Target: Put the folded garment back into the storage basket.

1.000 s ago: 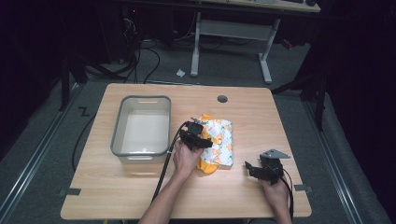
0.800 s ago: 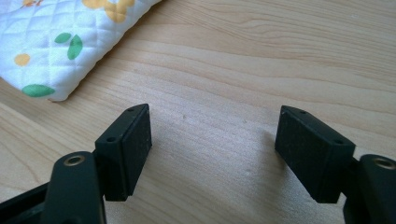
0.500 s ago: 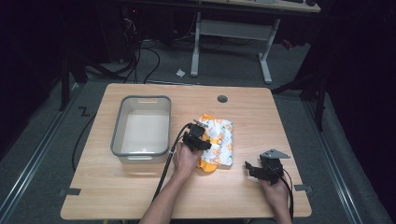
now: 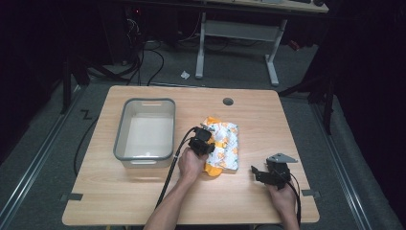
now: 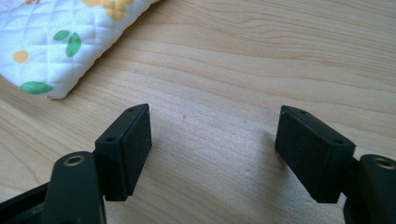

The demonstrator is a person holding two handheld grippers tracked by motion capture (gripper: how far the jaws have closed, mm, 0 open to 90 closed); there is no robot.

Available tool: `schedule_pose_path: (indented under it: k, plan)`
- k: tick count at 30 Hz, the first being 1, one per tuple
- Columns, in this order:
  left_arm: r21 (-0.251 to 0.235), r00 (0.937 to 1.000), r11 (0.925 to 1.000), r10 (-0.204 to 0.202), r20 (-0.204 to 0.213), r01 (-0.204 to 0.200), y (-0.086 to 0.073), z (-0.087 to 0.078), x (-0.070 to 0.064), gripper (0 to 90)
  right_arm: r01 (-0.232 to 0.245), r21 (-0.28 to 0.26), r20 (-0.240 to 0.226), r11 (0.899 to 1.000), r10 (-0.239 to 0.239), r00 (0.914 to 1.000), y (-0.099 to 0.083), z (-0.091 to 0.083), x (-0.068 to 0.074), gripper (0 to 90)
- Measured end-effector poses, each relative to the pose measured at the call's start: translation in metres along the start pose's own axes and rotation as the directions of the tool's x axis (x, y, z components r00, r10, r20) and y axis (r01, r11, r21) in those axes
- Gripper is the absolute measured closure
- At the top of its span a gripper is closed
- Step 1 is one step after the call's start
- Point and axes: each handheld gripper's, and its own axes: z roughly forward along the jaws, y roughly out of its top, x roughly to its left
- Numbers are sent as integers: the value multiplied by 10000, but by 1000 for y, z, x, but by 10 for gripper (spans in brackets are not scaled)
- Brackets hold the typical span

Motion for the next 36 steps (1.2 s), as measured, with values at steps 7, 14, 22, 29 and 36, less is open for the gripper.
schedule_pose_path:
  k: [7,14,22,29,36]
  plan:
    - [-156,9999,9998,129,53,-129,-1,-3,0,733,-2,1,-2,10000,2,10000,0,0,0,272]
    - [-602,9989,9982,-4,468,33,-3,-13,0,746,-1,1,-3,10000,1,10000,0,0,0,272]
    - [-950,9971,9955,74,757,-1,-1,-25,-3,750,16,-5,-5,10000,-16,10000,0,0,0,272]
    - [-1306,9941,9914,174,1066,-34,1,-37,-7,752,1,1,-1,10000,-1,10000,0,0,0,272]
    - [-1793,9904,9838,308,1351,-61,2,-54,-10,753,13,5,1,10000,-13,10000,0,0,0,272]
